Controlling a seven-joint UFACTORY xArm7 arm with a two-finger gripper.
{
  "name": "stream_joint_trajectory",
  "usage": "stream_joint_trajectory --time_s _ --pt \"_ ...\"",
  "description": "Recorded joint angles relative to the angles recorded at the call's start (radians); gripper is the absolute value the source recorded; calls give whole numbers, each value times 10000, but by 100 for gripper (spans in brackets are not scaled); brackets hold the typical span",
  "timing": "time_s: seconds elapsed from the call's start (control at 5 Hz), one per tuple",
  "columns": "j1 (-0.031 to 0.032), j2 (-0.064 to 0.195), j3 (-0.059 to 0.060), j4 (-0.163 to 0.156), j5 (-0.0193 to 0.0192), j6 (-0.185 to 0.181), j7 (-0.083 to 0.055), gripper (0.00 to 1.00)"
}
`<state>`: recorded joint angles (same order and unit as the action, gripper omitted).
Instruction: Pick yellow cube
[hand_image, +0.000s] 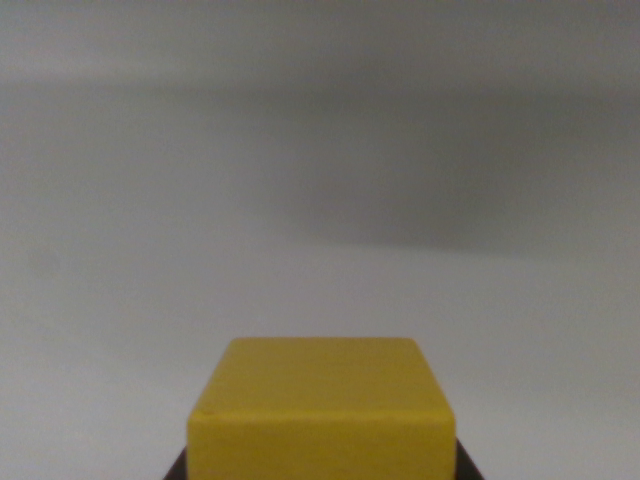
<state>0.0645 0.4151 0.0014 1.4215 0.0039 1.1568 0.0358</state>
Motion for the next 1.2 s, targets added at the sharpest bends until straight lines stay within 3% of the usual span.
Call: stream_joint_trajectory --time_s 0.2,0.4,0.6,0.8,1.0,1.2 --pt "0 0 0 0 0 0 0 100" --pt "0 -158 0 312 0 470 2 100" --pt "0 -158 0 312 0 470 2 100" --pt "-1 -318 0 626 -1 944 3 100" --pt "-1 -318 0 626 -1 944 3 100" --pt "-1 -473 0 931 -1 1404 5 100"
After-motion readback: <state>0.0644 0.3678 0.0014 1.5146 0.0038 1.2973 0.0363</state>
